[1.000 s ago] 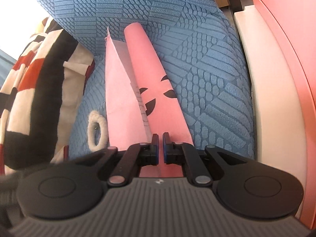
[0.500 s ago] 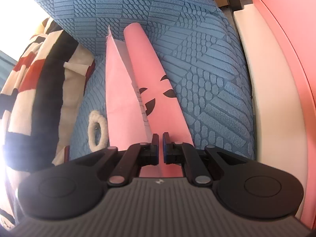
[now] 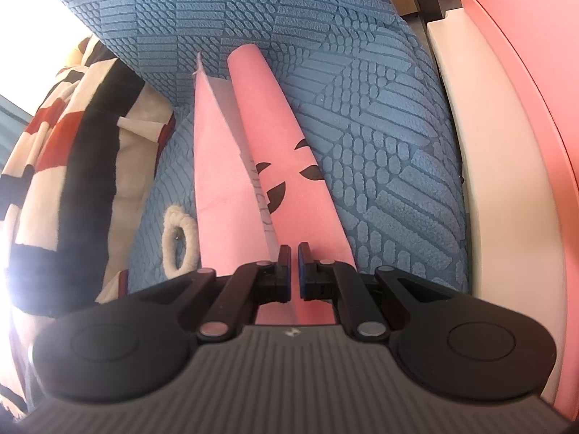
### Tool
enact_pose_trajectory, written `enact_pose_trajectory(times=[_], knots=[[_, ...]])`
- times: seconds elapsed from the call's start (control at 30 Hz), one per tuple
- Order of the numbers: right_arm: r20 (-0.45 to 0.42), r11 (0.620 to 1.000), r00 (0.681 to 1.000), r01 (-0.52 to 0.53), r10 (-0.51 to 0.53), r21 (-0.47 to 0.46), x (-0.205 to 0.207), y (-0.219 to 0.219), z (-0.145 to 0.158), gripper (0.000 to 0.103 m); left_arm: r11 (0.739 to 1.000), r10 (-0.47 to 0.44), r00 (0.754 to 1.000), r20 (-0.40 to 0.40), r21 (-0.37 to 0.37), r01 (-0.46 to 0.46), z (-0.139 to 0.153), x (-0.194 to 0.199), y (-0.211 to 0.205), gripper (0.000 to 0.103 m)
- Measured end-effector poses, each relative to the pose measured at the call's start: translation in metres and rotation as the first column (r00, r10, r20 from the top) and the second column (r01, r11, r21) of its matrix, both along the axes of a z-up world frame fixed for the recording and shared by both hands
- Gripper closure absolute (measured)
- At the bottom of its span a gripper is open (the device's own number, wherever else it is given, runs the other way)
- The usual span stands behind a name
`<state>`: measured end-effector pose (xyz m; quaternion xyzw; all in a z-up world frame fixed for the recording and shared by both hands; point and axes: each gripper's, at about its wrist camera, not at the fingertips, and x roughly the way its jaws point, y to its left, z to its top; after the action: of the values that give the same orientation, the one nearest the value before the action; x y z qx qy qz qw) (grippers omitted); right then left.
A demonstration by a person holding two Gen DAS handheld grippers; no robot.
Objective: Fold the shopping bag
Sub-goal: 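Open the left gripper and move it away from the pink box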
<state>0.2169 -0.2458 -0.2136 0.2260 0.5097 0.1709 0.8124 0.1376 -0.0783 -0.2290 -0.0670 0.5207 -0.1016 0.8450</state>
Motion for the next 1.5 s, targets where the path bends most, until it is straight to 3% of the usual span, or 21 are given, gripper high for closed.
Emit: enact_pose_trajectory(times=[0.23,0.5,0.7,0.87,1.03,1.1,1.27,1.37,1.5], knots=[[0.007,1.0,1.0,-0.005,0.005,-0.004,-0.001,-0.001,0.0,0.099,0.992,0.119,0.993,0.004,-0.03,-0.119,0.009,-0.019,0.015,0.023],[0.016,1.0,1.0,-0.011,0.011,-0.011,-0.002,0.001,0.0,0.099,0.977,0.211,0.974,0.081,-0.013,-0.211,0.032,-0.037,0.035,0.023],[0.027,0.999,0.999,-0.019,0.02,-0.034,-0.004,0.005,0.002,0.099,0.963,0.244,0.96,0.14,0.084,-0.257,0.042,-0.038,0.033,0.023],[0.033,0.998,0.999,-0.032,0.034,-0.05,-0.005,0.008,0.003,0.099,0.95,0.203,0.967,0.151,0.211,-0.232,0.032,-0.028,0.026,0.023],[0.05,0.996,0.997,-0.051,0.055,-0.079,-0.007,0.012,0.004,0.099,0.939,0.22,0.967,0.127,0.239,-0.245,0.015,-0.01,0.034,0.026],[0.055,0.995,0.997,-0.055,0.06,-0.085,-0.007,0.013,0.005,0.099,0.938,0.227,0.969,0.099,0.246,-0.245,0.008,0.0,0.039,0.043],[0.058,0.994,0.996,-0.059,0.065,-0.091,-0.007,0.013,0.005,0.099,0.928,0.279,0.959,0.055,0.241,-0.284,-0.009,0.024,0.057,0.074],[0.059,0.994,0.996,-0.058,0.063,-0.091,-0.008,0.014,0.005,0.099,0.925,0.283,0.956,0.071,0.242,-0.292,-0.013,0.035,0.063,0.081],[0.062,0.994,0.996,-0.057,0.063,-0.091,-0.009,0.015,0.004,0.099,0.916,0.223,0.967,0.126,0.312,-0.252,-0.016,0.046,0.055,0.082]])
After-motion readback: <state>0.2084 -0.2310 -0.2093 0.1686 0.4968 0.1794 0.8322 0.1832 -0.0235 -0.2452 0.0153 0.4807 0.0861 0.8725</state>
